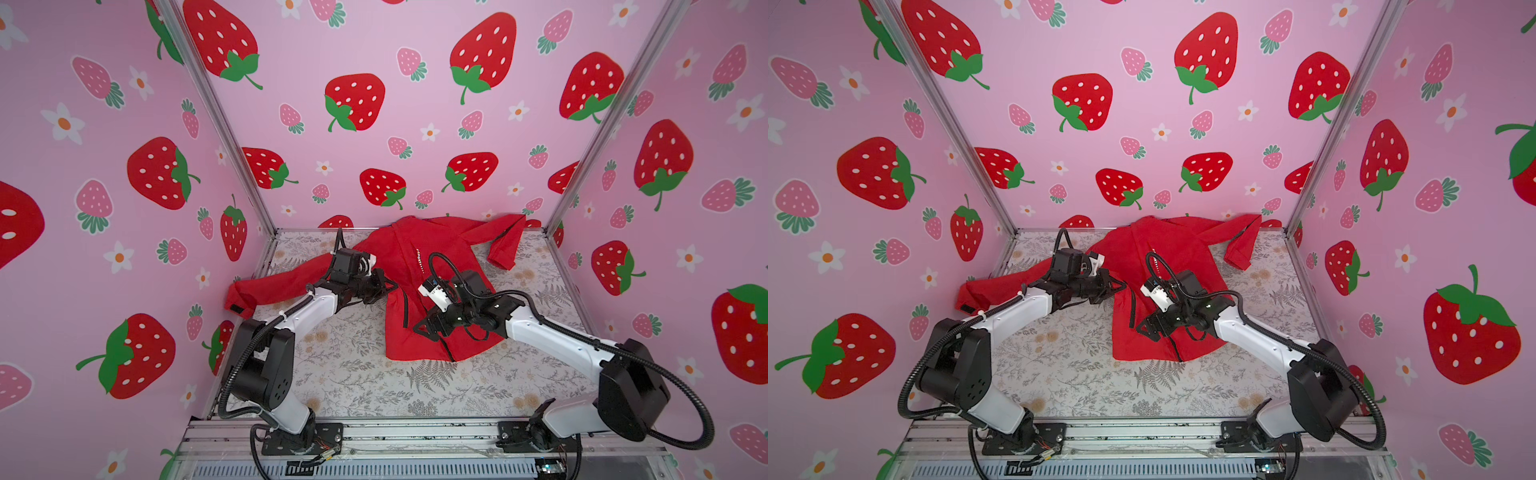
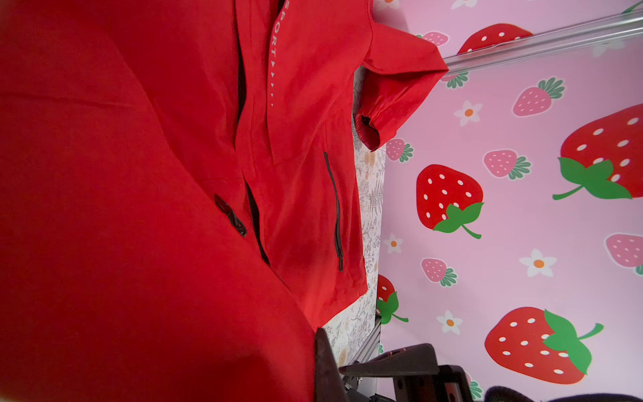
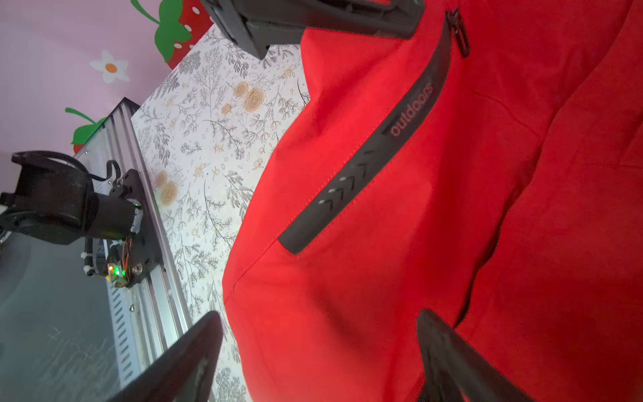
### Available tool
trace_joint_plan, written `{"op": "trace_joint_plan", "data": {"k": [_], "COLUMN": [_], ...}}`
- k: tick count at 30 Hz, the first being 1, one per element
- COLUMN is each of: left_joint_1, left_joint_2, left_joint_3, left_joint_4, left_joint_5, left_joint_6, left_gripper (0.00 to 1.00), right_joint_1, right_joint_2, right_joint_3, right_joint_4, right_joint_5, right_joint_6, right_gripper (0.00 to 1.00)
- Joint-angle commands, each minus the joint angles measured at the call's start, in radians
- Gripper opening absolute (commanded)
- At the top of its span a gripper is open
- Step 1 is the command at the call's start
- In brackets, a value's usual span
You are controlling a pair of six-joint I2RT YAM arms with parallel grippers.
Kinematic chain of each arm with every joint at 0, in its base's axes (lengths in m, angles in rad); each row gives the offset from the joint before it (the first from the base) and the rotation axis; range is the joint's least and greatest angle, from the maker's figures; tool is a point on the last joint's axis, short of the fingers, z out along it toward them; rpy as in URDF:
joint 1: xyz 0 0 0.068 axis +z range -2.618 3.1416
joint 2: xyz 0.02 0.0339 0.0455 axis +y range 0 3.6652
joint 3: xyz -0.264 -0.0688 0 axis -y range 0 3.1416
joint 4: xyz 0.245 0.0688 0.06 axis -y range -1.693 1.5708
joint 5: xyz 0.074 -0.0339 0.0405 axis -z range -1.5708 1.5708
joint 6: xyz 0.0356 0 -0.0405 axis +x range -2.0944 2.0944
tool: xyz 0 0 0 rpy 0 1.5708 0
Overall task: Unzip the jacket
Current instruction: Flatten out the jacket at the center of the board.
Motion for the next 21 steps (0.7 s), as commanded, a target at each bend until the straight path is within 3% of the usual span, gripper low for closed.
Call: {"op": "trace_joint_plan", "data": {"k": [1, 4, 9, 13, 17, 21], "left_joint_1": [-0.008, 0.008, 0.082, 0.15, 0.178, 0.17], "left_joint_2": [-0.054, -0.112, -0.247, -0.307, -0.288, -0.25], "left_joint_3": [0.014, -0.042, -0.231, -0.355, -0.398, -0.402], "left_joint_4": [0.005, -0.072, -0.128, -0.166, -0.162, -0.166], "left_joint_5": [-0.002, -0.074, -0.109, -0.108, -0.09, -0.08], "left_joint_6": [-0.002, 0.025, 0.044, 0.079, 0.12, 0.145], "left_gripper": [0.0, 0.0, 0.0, 0.0, 0.0, 0.0], "right_joint_1": [0.016, -0.047, -0.29, -0.459, -0.527, -0.571], "right_joint_2": [0.009, -0.024, -0.094, -0.032, 0.098, 0.13], "right_joint_3": [0.022, 0.008, -0.008, 0.052, 0.145, 0.116], "right_joint_4": [0.055, 0.019, -0.075, -0.138, -0.208, -0.243], "right_joint_5": [0.046, 0.091, 0.089, 0.124, 0.127, 0.199], "right_joint_6": [0.076, 0.111, 0.135, 0.095, 0.047, 0.093], "right_gripper": [0.9, 0.93, 0.91, 0.84, 0.79, 0.79]}}
